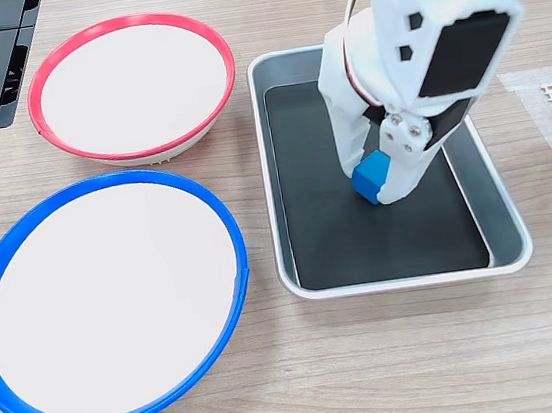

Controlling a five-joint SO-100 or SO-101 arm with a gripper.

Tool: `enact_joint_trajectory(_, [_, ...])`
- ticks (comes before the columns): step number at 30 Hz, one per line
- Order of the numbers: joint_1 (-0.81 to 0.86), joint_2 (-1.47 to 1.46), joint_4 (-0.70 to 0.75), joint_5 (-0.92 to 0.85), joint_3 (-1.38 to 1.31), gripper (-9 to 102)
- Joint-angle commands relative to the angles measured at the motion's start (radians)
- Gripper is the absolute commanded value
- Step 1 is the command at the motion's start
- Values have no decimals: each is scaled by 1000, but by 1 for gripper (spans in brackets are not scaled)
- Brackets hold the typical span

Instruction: Move a blue block from tray to blue dish

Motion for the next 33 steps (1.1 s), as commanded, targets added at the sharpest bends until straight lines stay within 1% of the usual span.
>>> enact_joint_trajectory(1, [-55, 74, 163, 218, -150, 0])
enact_joint_trajectory(2, [-87, 84, 215, 354, -221, 0])
enact_joint_trajectory(4, [-140, 86, 264, 660, -359, 0])
enact_joint_trajectory(7, [-175, 35, 235, 1097, -569, 0])
enact_joint_trajectory(8, [-176, 8, 207, 1203, -626, 0])
enact_joint_trajectory(10, [-176, -60, 155, 1356, -726, 0])
enact_joint_trajectory(13, [-161, -172, 63, 1480, -827, 0])
enact_joint_trajectory(15, [-147, -250, 5, 1511, -874, 0])
enact_joint_trajectory(18, [-130, -362, -54, 1503, -922, 0])
enact_joint_trajectory(21, [-112, -497, -97, 1434, -965, 0])
enact_joint_trajectory(27, [-91, -673, -160, 1331, -1039, 0])
enact_joint_trajectory(31, [-87, -787, -172, 1246, -1098, 0])
enact_joint_trajectory(33, [-86, -830, -178, 1221, -1127, 2])
